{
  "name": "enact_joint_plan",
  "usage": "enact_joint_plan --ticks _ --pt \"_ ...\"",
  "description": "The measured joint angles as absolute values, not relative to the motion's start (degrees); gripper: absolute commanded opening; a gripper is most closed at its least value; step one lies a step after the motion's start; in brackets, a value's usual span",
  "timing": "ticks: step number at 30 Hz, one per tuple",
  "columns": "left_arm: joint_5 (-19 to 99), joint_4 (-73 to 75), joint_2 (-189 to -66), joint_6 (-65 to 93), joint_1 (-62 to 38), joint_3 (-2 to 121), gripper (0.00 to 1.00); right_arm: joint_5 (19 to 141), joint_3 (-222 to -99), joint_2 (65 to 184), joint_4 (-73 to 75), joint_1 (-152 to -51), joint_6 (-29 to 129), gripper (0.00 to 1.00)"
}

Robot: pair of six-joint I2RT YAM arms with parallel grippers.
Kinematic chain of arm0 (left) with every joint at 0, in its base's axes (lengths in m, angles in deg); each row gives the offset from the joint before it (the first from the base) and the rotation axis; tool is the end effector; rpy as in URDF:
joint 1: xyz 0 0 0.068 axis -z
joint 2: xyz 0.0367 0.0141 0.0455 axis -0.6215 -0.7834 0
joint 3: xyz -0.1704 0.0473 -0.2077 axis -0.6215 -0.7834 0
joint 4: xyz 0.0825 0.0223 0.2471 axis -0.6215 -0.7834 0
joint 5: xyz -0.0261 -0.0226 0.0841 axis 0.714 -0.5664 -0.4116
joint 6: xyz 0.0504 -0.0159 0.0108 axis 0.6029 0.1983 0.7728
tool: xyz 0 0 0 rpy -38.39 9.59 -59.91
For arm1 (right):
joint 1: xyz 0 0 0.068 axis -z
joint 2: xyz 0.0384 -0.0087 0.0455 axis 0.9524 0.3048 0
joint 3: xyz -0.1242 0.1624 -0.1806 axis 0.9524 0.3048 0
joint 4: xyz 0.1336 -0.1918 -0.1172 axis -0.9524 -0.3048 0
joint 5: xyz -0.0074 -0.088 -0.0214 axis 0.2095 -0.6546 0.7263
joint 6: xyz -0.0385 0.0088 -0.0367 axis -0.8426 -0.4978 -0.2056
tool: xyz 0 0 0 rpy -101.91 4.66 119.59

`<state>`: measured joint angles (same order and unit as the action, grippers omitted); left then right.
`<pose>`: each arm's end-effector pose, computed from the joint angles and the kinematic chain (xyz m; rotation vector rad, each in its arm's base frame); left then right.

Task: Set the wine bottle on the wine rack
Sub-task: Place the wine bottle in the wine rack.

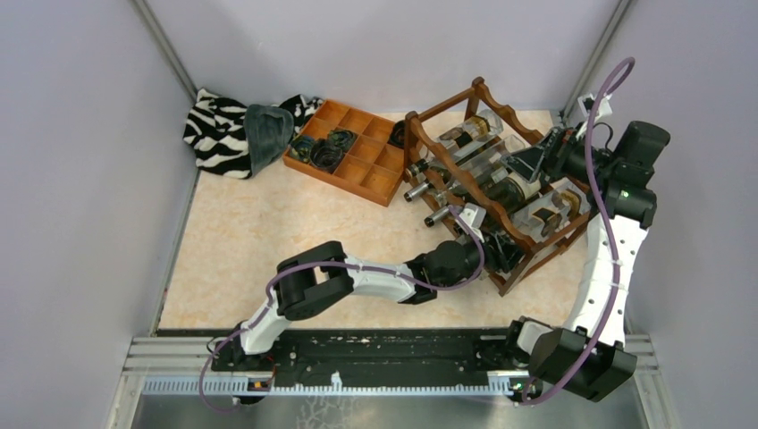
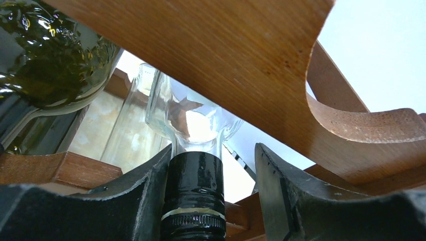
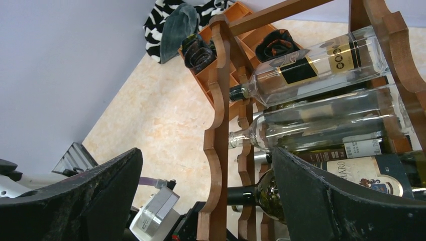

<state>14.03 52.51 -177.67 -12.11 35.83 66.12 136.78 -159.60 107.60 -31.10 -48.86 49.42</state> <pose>0.1441 -0.4712 0.2021 0.2353 1.5952 -1.3338 0.2134 -0.0574 0.4213 -0.2505 1.8052 0.8753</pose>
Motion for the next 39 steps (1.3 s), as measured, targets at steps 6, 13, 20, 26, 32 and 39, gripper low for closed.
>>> enact_joint_plan --ticks 6,13,20,26,32,39 --pt "14.0 52.2 -177.7 -8.4 35.9 66.1 0.58 137.0 -159.6 107.6 -30.6 -48.8 49.5 0.98" --pt "14.1 52.1 -177.7 -0.9 36.4 66.1 0.61 137.3 -159.1 107.4 -30.6 -48.8 49.9 0.98" --pt "14.2 52.4 -177.7 8.3 36.8 66.1 0.62 137.6 -159.1 107.4 -30.5 -48.4 50.3 0.98" --pt "14.3 52.8 -177.7 15.5 37.0 65.9 0.63 137.9 -158.8 107.3 -30.2 -48.4 50.5 0.98" --pt "14.3 54.2 -177.7 20.6 37.1 65.7 0.64 138.2 -158.8 107.3 -30.2 -48.3 50.7 0.98" --pt "14.7 55.6 -177.1 24.1 37.1 64.1 0.65 138.3 -158.8 107.3 -30.2 -48.3 50.8 0.98"
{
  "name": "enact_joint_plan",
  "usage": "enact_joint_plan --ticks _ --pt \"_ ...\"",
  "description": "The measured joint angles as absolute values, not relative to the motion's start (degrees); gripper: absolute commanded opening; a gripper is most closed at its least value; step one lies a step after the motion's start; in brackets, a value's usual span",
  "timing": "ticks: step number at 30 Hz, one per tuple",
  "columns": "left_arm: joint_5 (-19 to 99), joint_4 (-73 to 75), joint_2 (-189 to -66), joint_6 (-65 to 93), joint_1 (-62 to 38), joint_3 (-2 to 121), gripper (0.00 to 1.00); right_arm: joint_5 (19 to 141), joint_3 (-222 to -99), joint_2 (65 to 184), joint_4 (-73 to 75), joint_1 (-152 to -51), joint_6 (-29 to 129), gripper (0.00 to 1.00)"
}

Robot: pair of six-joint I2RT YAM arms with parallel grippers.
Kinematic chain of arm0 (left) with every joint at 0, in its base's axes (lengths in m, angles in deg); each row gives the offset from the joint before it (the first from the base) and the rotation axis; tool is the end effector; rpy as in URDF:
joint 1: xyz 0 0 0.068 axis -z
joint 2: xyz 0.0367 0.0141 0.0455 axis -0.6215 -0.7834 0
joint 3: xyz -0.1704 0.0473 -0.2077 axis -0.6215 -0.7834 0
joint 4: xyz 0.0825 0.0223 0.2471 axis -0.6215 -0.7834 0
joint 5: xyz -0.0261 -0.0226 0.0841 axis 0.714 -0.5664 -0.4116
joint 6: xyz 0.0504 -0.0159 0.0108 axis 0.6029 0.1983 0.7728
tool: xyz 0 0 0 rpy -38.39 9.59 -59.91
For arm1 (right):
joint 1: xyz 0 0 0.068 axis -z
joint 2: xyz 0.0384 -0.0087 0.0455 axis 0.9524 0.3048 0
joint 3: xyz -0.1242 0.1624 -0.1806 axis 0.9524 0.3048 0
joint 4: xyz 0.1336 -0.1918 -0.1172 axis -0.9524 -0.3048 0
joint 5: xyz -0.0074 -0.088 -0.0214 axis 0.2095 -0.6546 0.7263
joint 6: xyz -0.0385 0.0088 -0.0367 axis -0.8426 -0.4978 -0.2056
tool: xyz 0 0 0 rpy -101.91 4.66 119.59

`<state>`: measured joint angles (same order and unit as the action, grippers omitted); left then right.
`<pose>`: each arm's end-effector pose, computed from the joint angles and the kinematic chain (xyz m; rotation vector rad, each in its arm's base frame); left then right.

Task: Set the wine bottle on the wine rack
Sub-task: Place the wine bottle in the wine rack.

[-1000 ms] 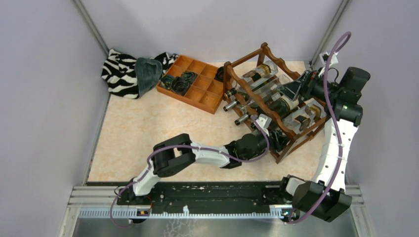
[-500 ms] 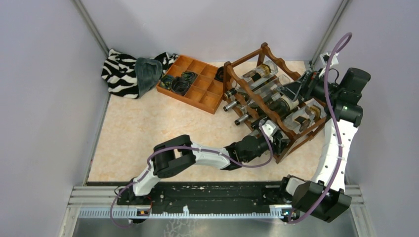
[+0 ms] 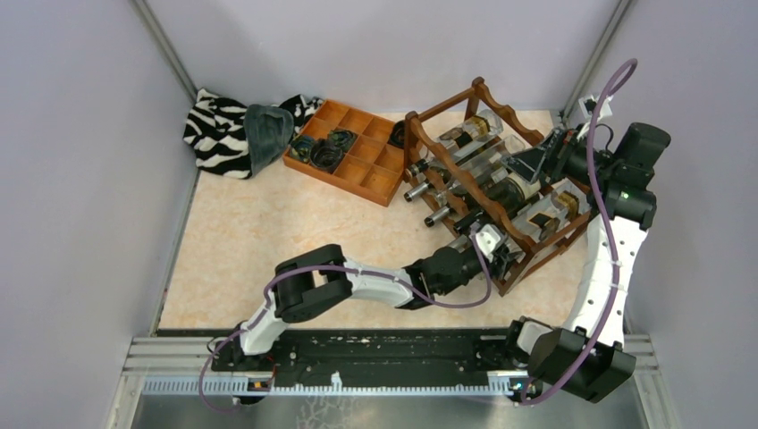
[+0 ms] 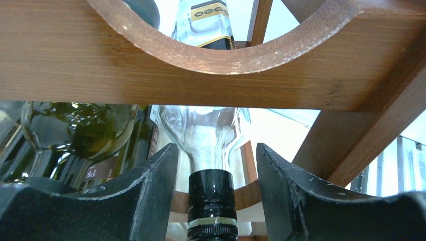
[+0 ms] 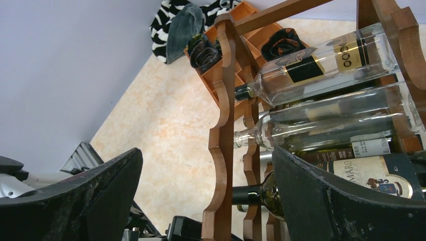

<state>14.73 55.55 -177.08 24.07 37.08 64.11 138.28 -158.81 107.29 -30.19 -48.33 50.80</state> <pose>0.1319 -0.4686 0.2015 0.6832 1.3279 -0.8791 0.2121 -0.0586 0.4197 -0.2436 1.7990 0.9053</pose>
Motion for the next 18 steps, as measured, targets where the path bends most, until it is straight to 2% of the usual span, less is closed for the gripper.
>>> enact_joint_plan --ticks 18 --pt "16.4 55.9 -165.3 22.0 37.1 54.9 0.69 138.7 -157.8 106.0 -30.1 -48.0 50.7 0.98"
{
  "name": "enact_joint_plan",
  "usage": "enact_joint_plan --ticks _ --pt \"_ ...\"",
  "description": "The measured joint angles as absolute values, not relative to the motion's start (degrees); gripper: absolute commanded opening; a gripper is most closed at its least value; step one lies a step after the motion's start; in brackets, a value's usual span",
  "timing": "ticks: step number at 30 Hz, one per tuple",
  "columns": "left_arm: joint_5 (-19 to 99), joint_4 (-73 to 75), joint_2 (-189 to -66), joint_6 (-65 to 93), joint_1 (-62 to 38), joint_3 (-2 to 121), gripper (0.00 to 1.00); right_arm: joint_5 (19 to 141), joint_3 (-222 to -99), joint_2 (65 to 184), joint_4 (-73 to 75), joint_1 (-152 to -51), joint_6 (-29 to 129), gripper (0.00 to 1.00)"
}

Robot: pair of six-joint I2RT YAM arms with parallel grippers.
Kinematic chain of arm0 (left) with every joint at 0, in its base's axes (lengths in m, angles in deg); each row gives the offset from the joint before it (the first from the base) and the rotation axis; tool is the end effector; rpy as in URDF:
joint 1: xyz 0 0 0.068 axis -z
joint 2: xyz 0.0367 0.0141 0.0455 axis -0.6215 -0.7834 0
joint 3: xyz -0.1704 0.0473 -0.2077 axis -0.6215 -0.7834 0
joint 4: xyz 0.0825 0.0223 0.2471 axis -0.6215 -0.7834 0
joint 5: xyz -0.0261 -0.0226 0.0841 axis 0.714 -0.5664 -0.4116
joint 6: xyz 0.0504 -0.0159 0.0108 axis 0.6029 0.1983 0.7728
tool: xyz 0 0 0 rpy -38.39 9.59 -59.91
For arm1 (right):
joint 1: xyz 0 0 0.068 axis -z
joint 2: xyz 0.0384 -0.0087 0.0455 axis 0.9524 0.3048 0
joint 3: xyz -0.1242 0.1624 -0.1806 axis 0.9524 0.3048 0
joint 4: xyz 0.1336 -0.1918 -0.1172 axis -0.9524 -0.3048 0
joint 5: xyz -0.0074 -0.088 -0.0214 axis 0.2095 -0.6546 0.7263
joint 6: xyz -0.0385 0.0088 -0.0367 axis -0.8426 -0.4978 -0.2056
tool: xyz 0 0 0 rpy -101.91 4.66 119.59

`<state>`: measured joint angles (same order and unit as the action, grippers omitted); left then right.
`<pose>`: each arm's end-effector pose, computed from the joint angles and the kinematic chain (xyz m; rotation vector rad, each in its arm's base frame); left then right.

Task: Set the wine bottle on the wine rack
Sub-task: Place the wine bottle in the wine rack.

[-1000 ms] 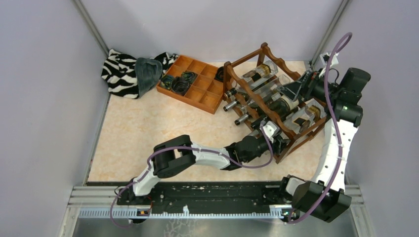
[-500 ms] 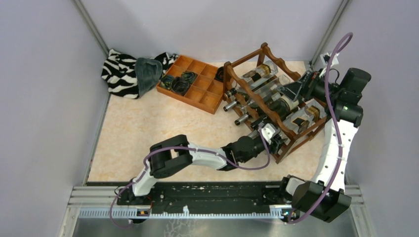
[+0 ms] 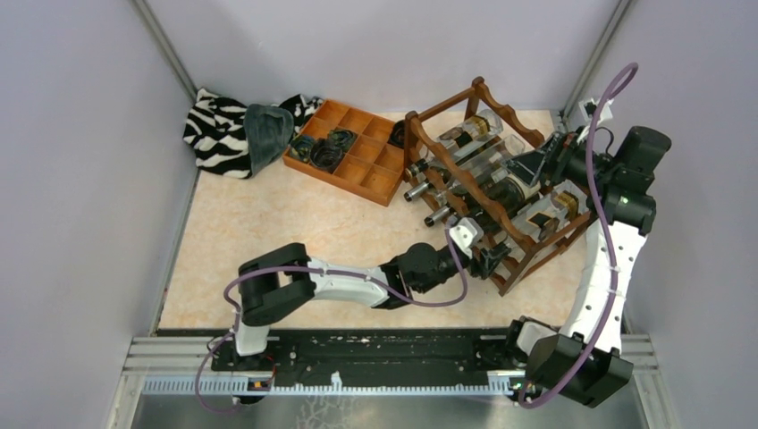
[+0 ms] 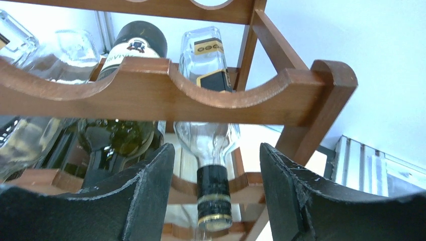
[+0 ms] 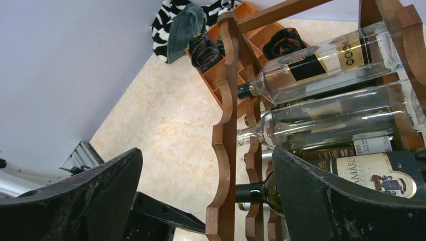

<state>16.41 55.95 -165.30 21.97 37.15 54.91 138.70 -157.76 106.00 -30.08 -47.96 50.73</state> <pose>0.1199 -0.4286 0.2431 0.6512 1.2951 -0.9549 0.2065 -0.0575 0.4186 -0.2478 1.7925 0.9028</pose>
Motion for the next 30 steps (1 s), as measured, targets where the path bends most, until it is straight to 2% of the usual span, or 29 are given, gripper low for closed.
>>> enact_joint_plan --ticks 5,11,14,18,19,26,30 --pt "18.4 55.1 -159.6 21.1 37.2 48.7 0.68 138.7 -157.7 105.0 -30.1 -47.9 50.6 0.98" --pt "24.9 47.1 -149.7 21.6 37.2 45.2 0.7 138.2 -157.7 103.7 -30.8 -47.7 48.5 0.98" --pt "27.8 40.9 -143.7 22.0 37.2 45.1 0.77 137.4 -157.7 102.3 -31.1 -47.7 46.9 0.98" --pt "27.9 33.3 -134.3 21.9 37.2 43.0 0.98 135.9 -157.9 99.8 -33.3 -47.6 43.5 0.99" --pt "27.2 31.9 -132.1 21.8 37.2 42.3 0.99 135.5 -158.1 99.2 -33.8 -47.6 42.7 0.99" --pt "21.6 17.8 -118.6 21.5 35.3 43.6 0.99 133.1 -161.8 96.0 -36.2 -47.6 38.8 0.99" --pt "25.5 9.2 -113.8 16.5 24.0 49.8 0.99 133.1 -163.9 94.1 -33.9 -47.6 41.7 0.98"
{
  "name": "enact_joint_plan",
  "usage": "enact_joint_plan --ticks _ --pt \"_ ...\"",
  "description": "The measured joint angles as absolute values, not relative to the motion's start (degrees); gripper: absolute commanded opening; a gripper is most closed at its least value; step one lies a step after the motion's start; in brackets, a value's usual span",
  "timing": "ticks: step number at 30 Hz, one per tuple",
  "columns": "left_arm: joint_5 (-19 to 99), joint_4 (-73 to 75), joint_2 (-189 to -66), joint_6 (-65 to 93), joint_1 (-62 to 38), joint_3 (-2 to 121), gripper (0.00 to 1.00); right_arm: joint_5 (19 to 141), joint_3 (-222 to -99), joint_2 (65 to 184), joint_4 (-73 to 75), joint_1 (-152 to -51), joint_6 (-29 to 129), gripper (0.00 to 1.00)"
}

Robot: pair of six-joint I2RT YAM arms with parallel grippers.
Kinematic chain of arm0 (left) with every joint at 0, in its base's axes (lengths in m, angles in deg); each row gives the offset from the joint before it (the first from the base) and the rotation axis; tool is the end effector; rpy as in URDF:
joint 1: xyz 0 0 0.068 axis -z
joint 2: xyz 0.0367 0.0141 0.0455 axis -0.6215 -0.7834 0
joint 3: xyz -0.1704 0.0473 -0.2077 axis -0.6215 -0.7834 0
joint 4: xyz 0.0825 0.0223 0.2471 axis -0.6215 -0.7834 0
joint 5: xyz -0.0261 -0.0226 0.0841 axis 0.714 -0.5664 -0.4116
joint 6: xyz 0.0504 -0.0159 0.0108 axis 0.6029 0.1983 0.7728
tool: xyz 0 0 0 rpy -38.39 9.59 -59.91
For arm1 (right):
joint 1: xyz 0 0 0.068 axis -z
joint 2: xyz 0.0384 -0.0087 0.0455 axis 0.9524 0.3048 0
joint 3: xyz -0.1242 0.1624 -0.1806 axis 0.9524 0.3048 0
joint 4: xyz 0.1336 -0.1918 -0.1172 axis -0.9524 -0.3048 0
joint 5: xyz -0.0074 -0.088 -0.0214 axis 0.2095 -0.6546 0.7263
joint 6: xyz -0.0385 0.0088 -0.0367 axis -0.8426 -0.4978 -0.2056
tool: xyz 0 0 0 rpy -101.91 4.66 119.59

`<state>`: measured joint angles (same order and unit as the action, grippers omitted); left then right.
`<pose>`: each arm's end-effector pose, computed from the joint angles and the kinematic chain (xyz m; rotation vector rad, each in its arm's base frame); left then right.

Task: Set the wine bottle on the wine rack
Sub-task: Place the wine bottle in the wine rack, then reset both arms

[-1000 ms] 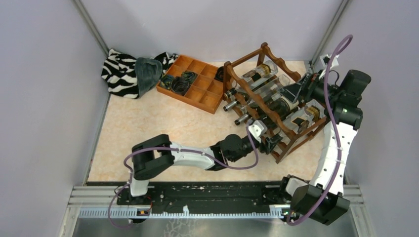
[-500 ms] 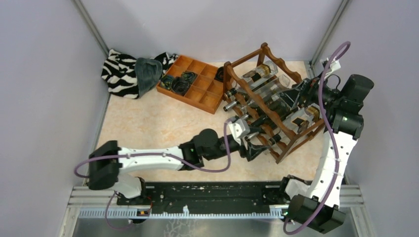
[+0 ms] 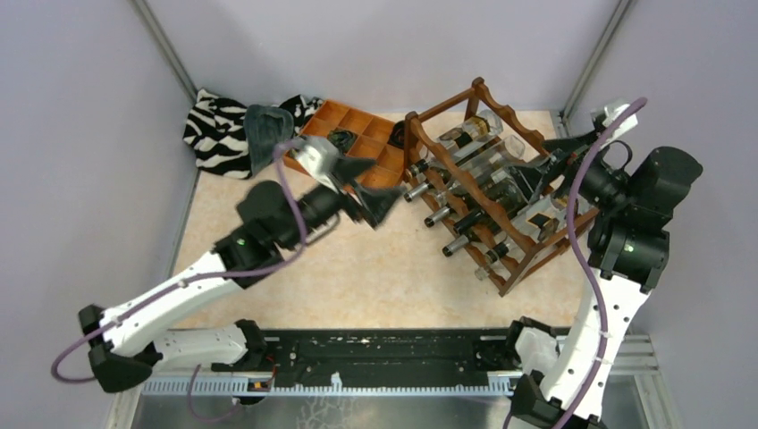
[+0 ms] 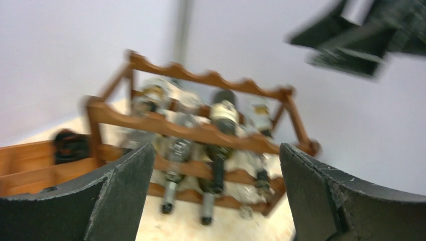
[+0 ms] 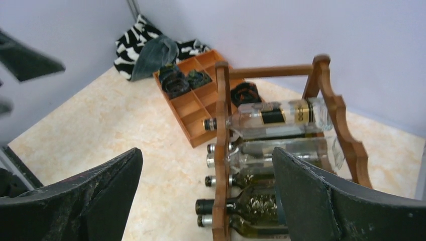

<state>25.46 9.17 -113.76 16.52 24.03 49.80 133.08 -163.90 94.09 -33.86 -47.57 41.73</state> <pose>0.1178 -0.2174 0.4297 0.5644 1.3347 -0.9513 0.1324 -0.0267 0.4758 -0.4436 1.6031 0.5476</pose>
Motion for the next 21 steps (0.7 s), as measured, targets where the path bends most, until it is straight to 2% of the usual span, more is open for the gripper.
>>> enact_joint_plan --ticks 3,6,15,21 --pt "28.0 4.3 -110.5 12.5 14.3 52.6 0.99 132.6 -166.2 92.9 -30.6 -47.6 46.1 0.98" --pt "29.9 -1.3 -108.8 10.3 9.8 57.6 0.99 131.3 -168.8 91.4 -27.1 -47.6 49.0 0.99" --pt "28.5 -10.6 -101.8 9.9 9.4 65.8 0.99 127.1 -176.9 89.3 -20.3 -47.5 55.2 0.98" --pt "25.5 -15.4 -100.0 12.0 9.4 69.8 0.99 116.8 -176.9 90.4 -20.2 -47.3 56.5 0.98"
